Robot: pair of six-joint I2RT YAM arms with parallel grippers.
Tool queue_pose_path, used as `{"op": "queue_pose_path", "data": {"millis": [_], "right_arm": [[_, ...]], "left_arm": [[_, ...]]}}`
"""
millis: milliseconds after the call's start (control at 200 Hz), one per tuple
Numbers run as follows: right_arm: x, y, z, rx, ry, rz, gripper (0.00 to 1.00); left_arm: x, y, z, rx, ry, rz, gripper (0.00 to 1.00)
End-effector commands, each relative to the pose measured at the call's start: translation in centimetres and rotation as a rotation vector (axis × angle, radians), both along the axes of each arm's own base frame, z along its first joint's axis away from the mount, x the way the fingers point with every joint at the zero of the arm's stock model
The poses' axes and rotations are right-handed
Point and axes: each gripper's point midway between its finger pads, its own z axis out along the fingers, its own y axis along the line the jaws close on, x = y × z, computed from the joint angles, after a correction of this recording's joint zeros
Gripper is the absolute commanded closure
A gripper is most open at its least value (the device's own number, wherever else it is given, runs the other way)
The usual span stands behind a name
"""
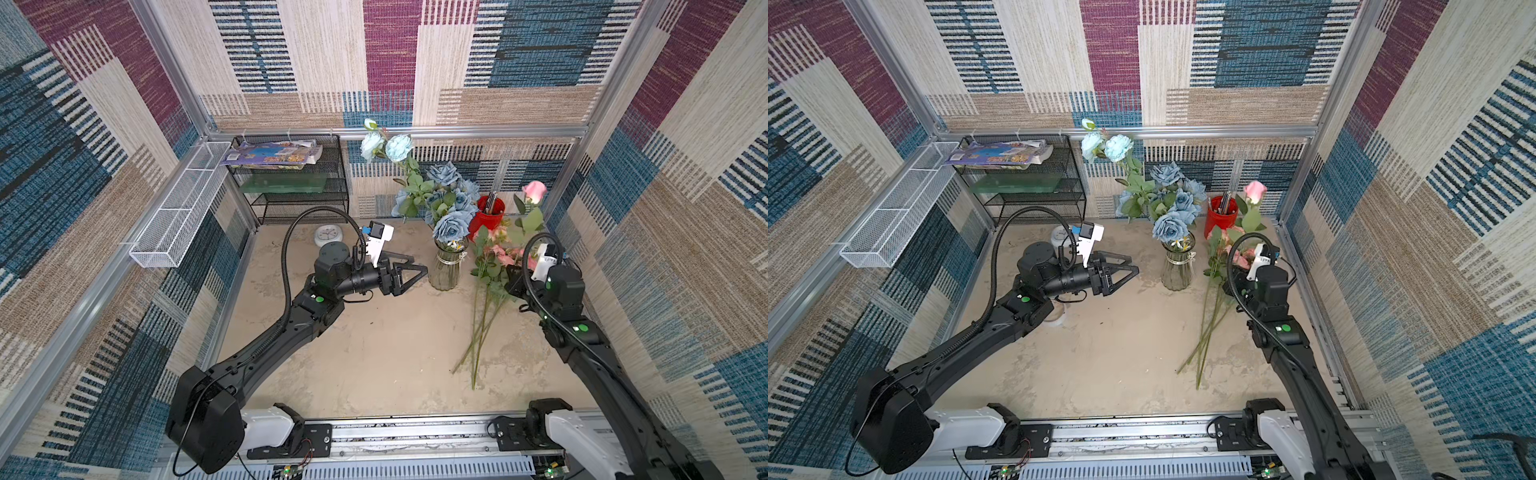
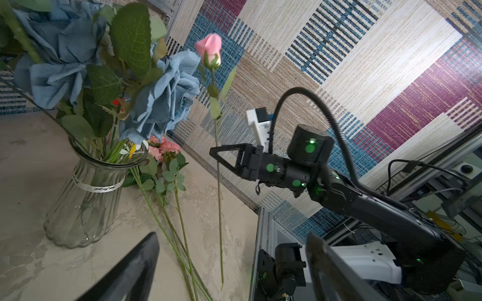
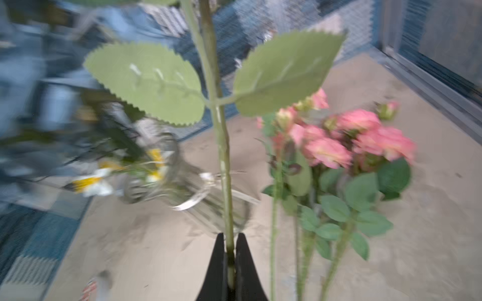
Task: Pick out pink flowers from the vase
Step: Place the flower at the center of the board.
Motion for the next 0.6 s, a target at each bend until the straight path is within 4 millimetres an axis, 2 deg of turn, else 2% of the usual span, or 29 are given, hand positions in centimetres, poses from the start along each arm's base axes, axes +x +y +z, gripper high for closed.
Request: {"op": "queue_pose_path", "data": {"millis": [0, 120, 366, 431, 596], "right_arm": [[1.0, -2.5, -3.0, 0.054, 0.116, -0.089, 1.00], [2.3, -4.1, -7.0, 0.083, 0.243, -0.137, 1.00], [5.2, -4.2, -14.5, 0.079, 0.550, -0.145, 1.00], [5.7, -4.3, -15.9, 0.084, 0.579, -0.156, 1.00], [6.8, -5.4, -17.2, 0.075, 0.594, -0.228, 1.00]], "left_arm": [[0.1, 0.2, -0.3, 0.016, -0.030, 0.004, 0.14], [0.0, 0.2, -0.5, 0.020, -0.027, 0.001, 0.14], [0.0, 0.1, -1.1, 0.026, -0.005, -0.009, 0.16], [0.0, 0.1, -1.2, 0.029, -0.002, -0.010, 0.16], [-0.2, 0.3, -1.5, 0.042, -0.001, -0.009, 0.16]]}}
